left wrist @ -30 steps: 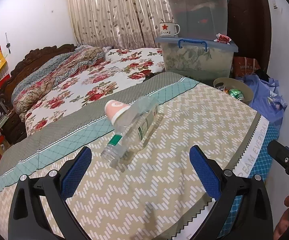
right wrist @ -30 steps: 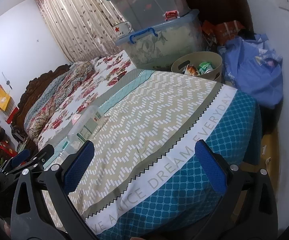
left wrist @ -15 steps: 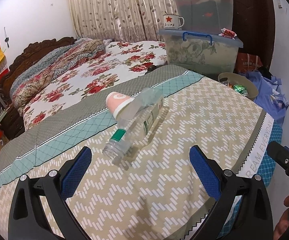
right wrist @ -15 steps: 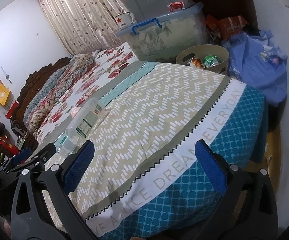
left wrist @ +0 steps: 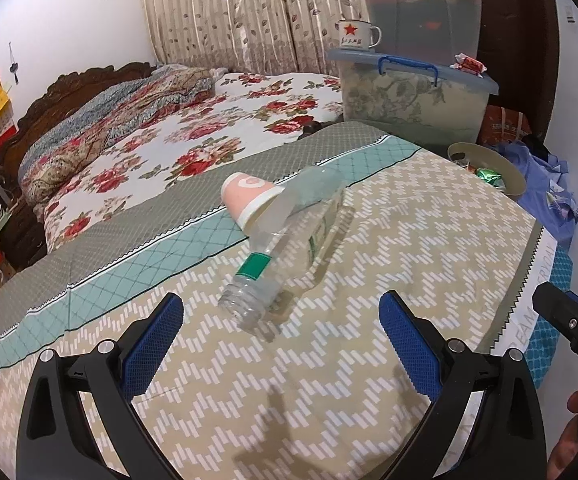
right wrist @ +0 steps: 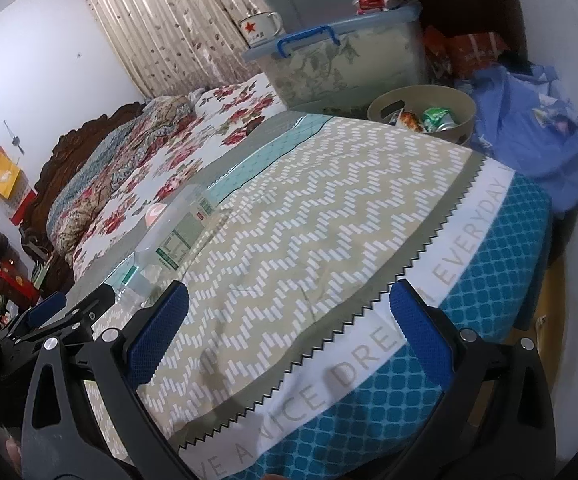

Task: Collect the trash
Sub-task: 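Grasp the clear plastic bottle with the right tool while the left tool approaches the pink cup, then carry the bottle toward the wastebasket with the right tool while the left tool closes on the pink cup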

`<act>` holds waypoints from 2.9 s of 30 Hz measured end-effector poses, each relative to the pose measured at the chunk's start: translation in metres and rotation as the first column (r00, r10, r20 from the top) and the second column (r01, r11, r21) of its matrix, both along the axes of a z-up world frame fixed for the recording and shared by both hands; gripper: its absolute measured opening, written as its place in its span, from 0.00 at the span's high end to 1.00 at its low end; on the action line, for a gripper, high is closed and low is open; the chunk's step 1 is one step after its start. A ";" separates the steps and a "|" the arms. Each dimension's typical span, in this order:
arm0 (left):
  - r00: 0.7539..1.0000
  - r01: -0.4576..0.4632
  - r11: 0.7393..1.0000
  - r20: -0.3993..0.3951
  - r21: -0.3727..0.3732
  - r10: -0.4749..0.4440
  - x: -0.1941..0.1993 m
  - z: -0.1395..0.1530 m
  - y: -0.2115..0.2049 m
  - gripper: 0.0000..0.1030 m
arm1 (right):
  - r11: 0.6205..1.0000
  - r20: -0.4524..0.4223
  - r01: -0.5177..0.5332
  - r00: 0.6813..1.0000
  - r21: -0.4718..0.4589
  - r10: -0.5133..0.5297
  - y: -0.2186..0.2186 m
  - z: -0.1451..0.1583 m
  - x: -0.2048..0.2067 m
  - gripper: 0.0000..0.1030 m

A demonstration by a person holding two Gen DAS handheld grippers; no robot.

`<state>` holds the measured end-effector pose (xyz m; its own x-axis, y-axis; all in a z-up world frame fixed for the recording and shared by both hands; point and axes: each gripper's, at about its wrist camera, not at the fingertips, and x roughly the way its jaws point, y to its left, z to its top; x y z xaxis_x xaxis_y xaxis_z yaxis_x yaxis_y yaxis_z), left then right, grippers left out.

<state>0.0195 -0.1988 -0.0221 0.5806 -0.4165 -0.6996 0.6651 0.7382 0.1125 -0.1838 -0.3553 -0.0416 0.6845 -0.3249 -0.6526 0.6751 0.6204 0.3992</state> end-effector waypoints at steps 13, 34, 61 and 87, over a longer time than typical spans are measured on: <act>0.994 -0.062 0.997 -0.091 -0.048 0.057 0.045 -0.006 0.038 0.08 | 0.992 -0.036 -0.124 0.992 0.009 0.124 0.015 -0.006 0.046 0.03; 0.937 -0.293 0.944 -0.241 -0.151 0.253 0.138 0.007 0.098 0.08 | 0.865 0.019 -0.361 0.925 0.348 0.378 0.043 -0.065 0.234 0.11; 0.931 0.028 0.998 -0.366 0.050 -0.008 0.290 -0.064 -0.084 0.24 | 0.966 0.053 -0.208 0.978 0.151 0.202 -0.088 -0.048 0.078 0.58; 0.761 0.548 0.835 -0.382 -0.052 -0.524 0.043 -0.039 -0.318 1.00 | 0.963 0.109 0.196 0.970 0.186 -0.218 -0.256 -0.048 -0.027 0.58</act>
<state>0.0628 -0.5166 -0.0609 -0.0284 -0.5329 -0.8457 0.9500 0.2489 -0.1887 -0.2112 -0.6117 -0.0894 0.6952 -0.3583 -0.6232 0.7180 0.3866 0.5788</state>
